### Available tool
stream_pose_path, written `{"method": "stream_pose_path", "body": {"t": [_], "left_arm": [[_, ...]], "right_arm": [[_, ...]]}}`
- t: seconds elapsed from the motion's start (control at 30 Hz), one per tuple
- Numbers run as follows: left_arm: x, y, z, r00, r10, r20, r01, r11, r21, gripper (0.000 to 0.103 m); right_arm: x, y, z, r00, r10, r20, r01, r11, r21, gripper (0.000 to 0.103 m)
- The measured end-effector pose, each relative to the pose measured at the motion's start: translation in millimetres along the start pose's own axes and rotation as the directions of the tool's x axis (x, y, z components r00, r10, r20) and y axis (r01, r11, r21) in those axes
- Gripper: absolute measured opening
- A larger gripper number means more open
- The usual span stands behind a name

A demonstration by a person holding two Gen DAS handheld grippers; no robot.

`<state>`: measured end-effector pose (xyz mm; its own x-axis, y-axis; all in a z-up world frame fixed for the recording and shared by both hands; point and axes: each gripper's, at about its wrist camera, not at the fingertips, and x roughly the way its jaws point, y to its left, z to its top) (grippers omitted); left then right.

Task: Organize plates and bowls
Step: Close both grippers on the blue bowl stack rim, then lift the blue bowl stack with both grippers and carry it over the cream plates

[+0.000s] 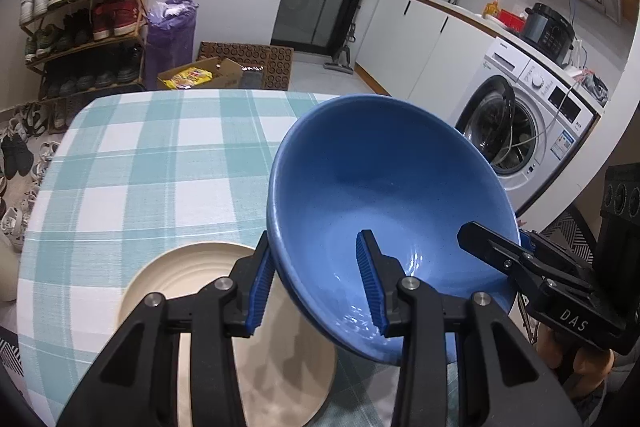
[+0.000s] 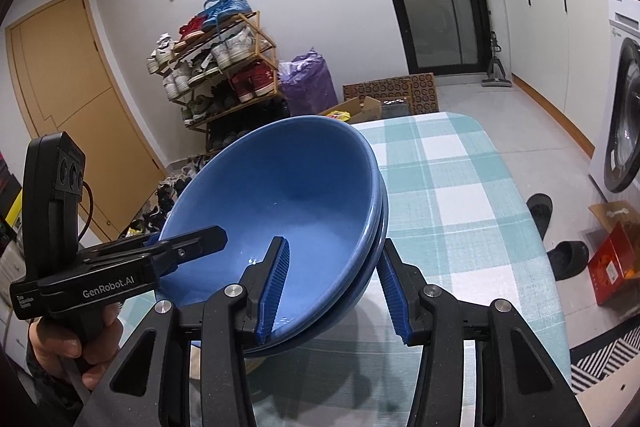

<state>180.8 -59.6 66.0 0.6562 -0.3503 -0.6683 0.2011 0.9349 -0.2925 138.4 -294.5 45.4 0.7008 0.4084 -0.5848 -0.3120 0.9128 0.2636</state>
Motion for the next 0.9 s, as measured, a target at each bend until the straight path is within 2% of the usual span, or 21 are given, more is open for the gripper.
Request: {"method": "stream_pose_path", "body": {"t": [0.33, 0.9], "left_arm": [[-23.7, 18.3, -4.2, 0.998, 0.054, 0.041, -0.053, 0.998, -0.022, 0.039], [-50.4, 56.5, -20.4, 0.991, 0.114, 0.064, -0.108, 0.990, -0.089, 0.039]], "right_arm": [[-5.2, 38.3, 7.4, 0.999, 0.037, 0.005, -0.037, 0.998, -0.051, 0.046], [19.1, 83.7, 5.6, 0.994, 0.103, -0.046, -0.107, 0.990, -0.093, 0.046]]}}
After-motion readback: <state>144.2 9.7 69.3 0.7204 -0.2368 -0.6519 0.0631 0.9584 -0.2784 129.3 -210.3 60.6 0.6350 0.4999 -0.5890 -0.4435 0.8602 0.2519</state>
